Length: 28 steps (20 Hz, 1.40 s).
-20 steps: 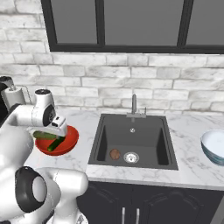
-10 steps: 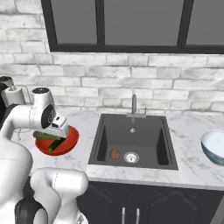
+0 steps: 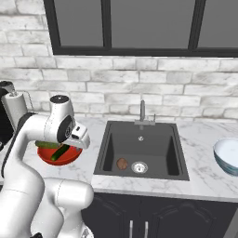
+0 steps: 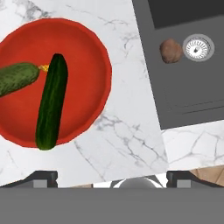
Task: Pick the cucumbers from the cabinet and place them in one bowl. Pick the potato from the sink and place it in the other bowl.
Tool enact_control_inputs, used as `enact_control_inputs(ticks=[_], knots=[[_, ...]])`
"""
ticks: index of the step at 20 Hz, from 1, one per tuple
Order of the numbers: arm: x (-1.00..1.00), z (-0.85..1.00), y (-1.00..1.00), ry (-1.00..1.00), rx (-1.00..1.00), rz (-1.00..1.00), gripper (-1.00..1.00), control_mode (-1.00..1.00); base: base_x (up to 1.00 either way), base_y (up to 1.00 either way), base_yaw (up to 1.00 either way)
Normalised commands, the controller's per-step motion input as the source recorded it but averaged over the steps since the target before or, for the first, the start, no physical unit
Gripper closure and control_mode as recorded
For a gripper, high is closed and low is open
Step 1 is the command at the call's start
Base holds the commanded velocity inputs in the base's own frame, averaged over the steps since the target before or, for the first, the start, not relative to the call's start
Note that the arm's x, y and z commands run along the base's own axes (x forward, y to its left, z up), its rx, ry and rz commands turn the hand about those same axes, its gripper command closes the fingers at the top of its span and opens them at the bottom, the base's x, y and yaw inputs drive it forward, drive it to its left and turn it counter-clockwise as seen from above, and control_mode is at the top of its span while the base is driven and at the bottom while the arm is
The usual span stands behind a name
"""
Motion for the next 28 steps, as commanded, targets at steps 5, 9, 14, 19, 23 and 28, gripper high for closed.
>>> enact_control_inputs(ticks=[5,9,14,19,23,28], knots=[[-0.02,0.07,-0.44,-0.01,0.0,0.04,-1.0,-1.0,0.0,0.0,0.0],[-0.33,0.0,-0.31,0.0,0.0,0.04,-1.0,-1.0,0.0,0.0,0.0],[-0.39,0.01,-0.02,0.0,0.0,0.04,-1.0,-1.0,0.0,0.0,0.0],[0.0,0.0,0.0,0.0,0.0,0.0,-1.0,-1.0,0.0,0.0,0.0],[0.0,0.0,0.0,0.0,0.0,0.0,-1.0,-1.0,0.0,0.0,0.0],[0.0,0.0,0.0,0.0,0.0,0.0,-1.0,-1.0,0.0,0.0,0.0]])
